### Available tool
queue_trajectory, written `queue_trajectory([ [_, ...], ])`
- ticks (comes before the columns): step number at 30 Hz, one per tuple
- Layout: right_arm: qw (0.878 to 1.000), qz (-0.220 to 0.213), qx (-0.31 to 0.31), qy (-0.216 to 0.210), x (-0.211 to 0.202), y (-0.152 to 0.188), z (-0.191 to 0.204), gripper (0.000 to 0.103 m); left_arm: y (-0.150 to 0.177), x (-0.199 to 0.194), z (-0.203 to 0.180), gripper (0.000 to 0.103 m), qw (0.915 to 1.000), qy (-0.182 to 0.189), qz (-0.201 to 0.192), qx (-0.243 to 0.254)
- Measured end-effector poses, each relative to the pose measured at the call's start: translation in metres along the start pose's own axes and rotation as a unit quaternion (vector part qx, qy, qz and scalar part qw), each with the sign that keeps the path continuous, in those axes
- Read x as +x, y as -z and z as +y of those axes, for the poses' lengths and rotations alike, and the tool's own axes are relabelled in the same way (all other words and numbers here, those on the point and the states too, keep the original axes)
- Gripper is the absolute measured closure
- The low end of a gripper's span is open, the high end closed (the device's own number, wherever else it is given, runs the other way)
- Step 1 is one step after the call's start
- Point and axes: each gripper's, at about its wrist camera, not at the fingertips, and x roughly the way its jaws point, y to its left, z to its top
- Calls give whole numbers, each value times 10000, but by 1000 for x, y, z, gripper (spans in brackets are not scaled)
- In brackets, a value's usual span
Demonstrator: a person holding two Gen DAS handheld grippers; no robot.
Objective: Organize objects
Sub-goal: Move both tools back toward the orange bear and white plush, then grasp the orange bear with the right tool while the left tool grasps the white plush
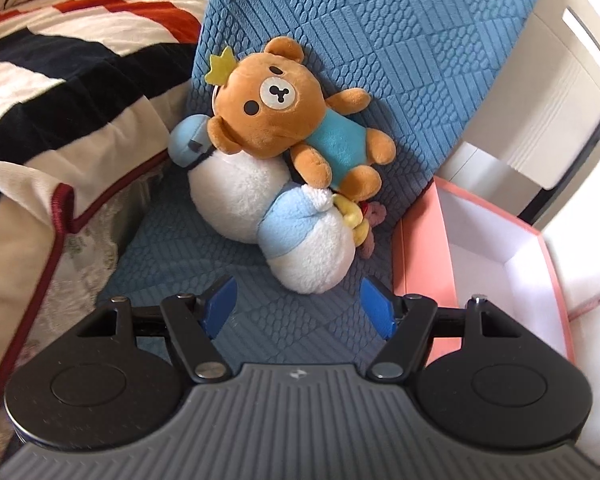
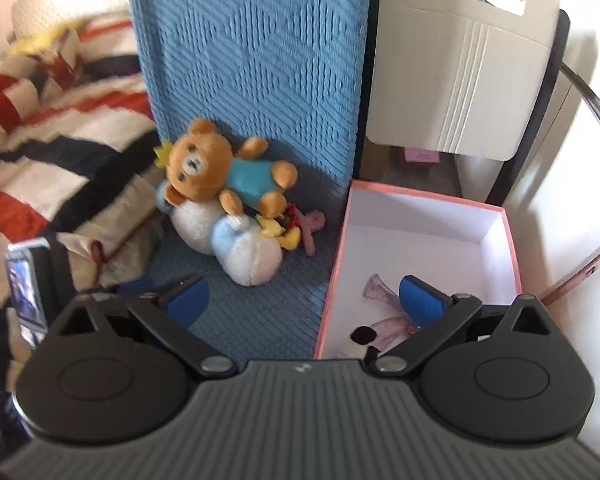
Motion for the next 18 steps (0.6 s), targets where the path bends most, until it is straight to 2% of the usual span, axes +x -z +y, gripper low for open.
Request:
queue_trajectory([
  [4, 9996, 218, -23, -156, 30, -8, 6, 0, -9, 27, 5, 29, 9997, 47, 85, -221],
  [13, 9985, 451, -305, -53, 100, -23, 5, 0, -34, 95, 20, 29, 9978, 117, 259, -596],
  [18, 9990, 111, -207, -380, 146, -33, -6, 0, -46, 130, 32, 29, 9951, 114, 403, -896],
])
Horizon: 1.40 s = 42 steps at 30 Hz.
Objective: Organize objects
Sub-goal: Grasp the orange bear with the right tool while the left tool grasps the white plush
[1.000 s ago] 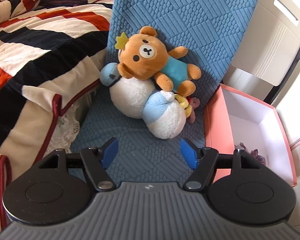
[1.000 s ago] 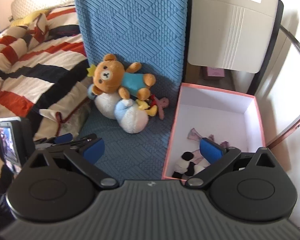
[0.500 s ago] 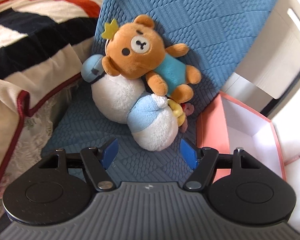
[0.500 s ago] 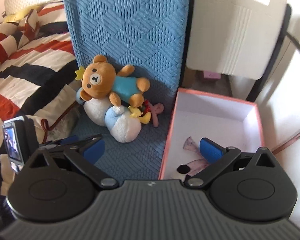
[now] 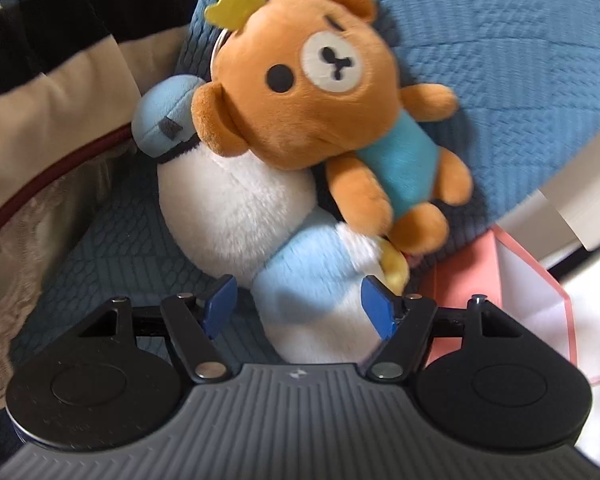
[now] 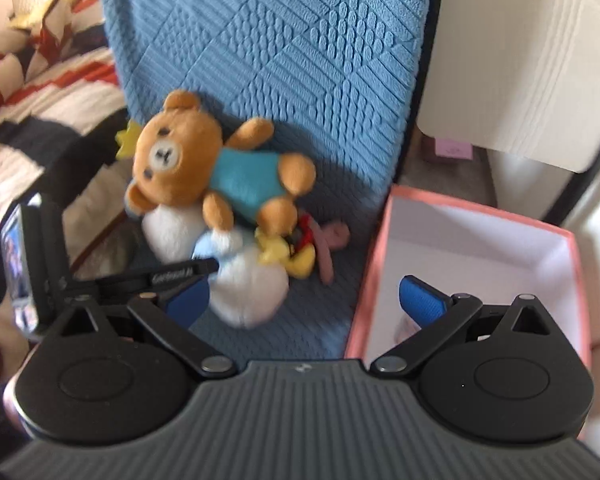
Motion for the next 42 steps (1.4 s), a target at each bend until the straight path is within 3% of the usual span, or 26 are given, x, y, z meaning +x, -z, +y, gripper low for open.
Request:
queue_trajectory([
  [9, 9960, -84, 87, -888, 83, -40, -17, 1, -8, 30, 6, 29, 9990, 315, 196, -237],
  [16, 9846, -130, -594, -1637, 125, -70, 7, 4, -8, 40, 9, 24, 9969, 520, 285, -518],
  [26, 9640, -35, -2150, -1565, 158, -84, 50, 7, -4, 43, 6, 23, 9954, 732, 204, -591],
  [32, 9302, 113, -3427, -1308, 168, -67, 68, 5, -2, 49, -1, 20, 9964, 659, 184, -495],
  [36, 9380, 96, -3291, -1085, 169, -66, 77, 9, -4, 60, 7, 14, 9906, 736, 381, -1093],
  [38, 9398, 74, -3288, -926, 171, -66, 78, 16, -5, 66, 12, 14, 9853, 848, 455, -1409],
  [42, 9455, 41, -3152, -820, 168, -66, 84, 27, -6, 70, 14, 14, 9824, 962, 473, -1527],
])
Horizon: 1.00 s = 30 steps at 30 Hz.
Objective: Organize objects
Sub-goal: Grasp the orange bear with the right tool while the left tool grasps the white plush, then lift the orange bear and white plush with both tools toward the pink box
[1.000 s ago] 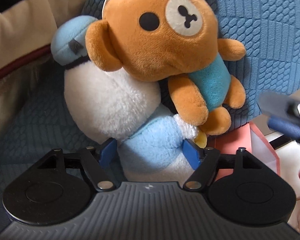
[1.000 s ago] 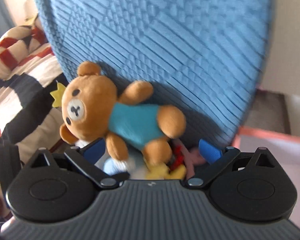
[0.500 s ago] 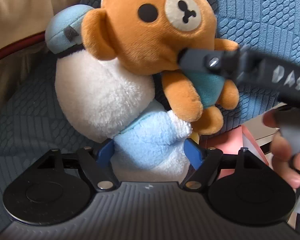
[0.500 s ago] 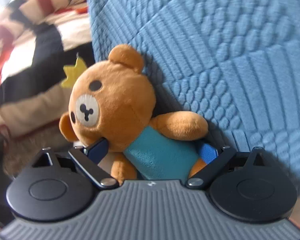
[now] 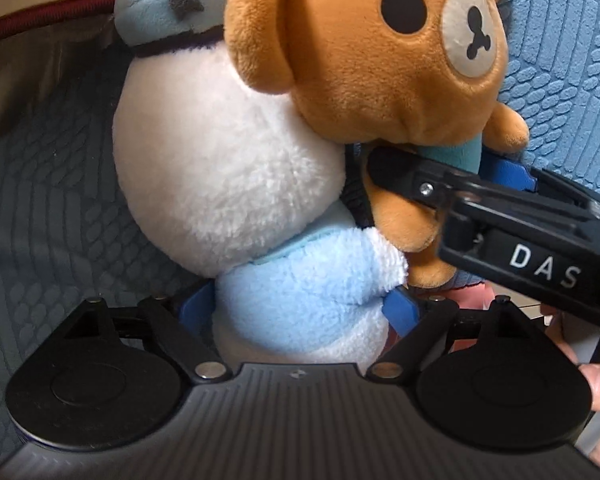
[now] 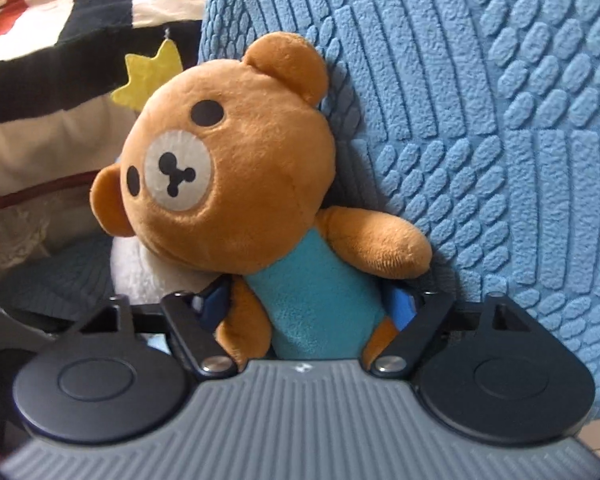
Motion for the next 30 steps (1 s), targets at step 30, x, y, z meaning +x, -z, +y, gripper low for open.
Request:
queue_trajectory([
  [30, 9651, 103, 2610, -166, -104, 104, 57, 42, 49, -155, 28, 38, 9914, -695, -115, 1107],
])
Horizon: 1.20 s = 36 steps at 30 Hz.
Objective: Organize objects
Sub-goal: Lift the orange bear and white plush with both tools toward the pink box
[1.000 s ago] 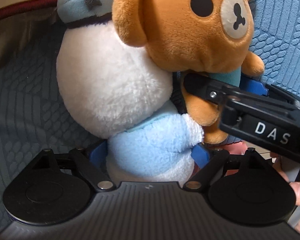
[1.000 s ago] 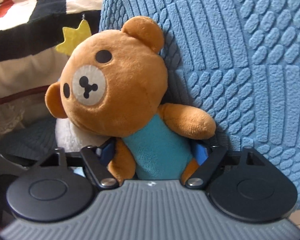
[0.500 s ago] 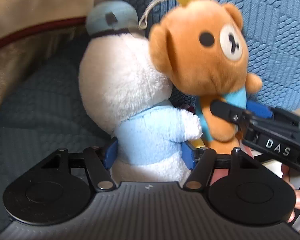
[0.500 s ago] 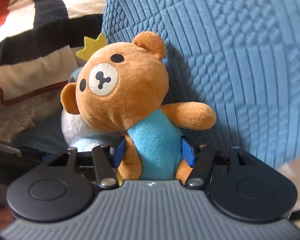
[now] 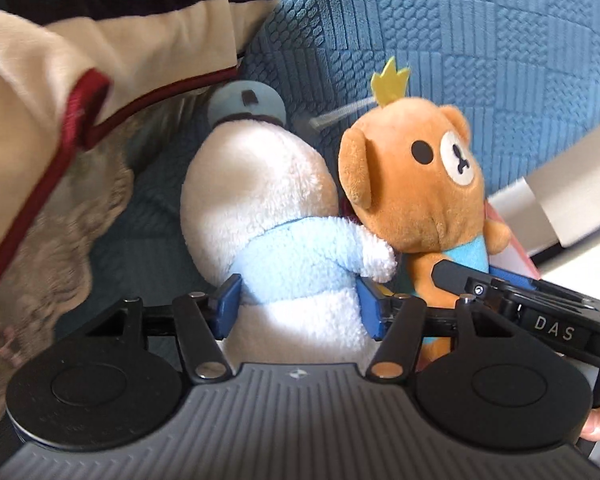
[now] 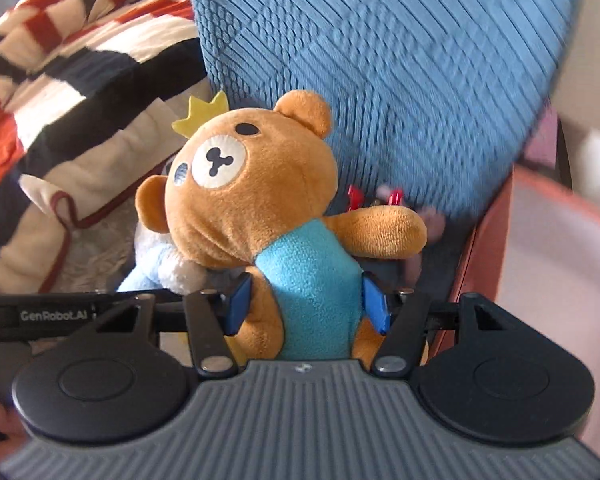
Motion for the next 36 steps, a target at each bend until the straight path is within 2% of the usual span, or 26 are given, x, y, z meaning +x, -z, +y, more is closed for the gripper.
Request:
queue_trajectory([
  [4, 9984, 17, 567, -26, -9, 31, 4, 42, 22, -17, 7, 38, 9990, -282, 52, 331],
  [10, 9912, -130, 1319, -18, -24, 71, 6, 47, 45, -40, 14, 38, 9966, -407, 121, 701],
  [12, 9907, -153, 1351, 41, -24, 84, 12, 55, 48, -41, 16, 38, 9956, -463, 151, 803],
  [14, 9895, -132, 1433, 97, -22, 94, 13, 69, 51, -40, 17, 37, 9948, -485, 175, 876],
  [15, 9887, -102, 1495, 41, -20, 98, 11, 69, 51, -40, 19, 36, 9950, -444, 183, 873],
  [20, 9881, 5, 1535, -114, -11, 112, 13, 69, 51, -47, 23, 31, 9953, -351, 303, 851],
  [22, 9871, -49, 1594, -170, -13, 114, 12, 67, 50, -50, 23, 30, 9956, -400, 227, 821],
  [26, 9872, -319, 1549, -223, -22, 120, 14, 67, 46, -53, 19, 26, 9965, -219, 114, 804],
  [32, 9870, -330, 1526, -392, -24, 128, 15, 67, 34, -30, 8, 24, 9948, -305, 451, 857],
  [33, 9878, -333, 1477, -362, -24, 129, 16, 64, 34, -25, 5, 24, 9941, -343, 530, 883],
  [35, 9895, -337, 1368, -319, -21, 131, 17, 52, 35, -18, 1, 24, 9925, -416, 634, 954],
  [36, 9902, -328, 1324, -296, -18, 132, 16, 50, 36, -15, -1, 24, 9920, -468, 668, 964],
])
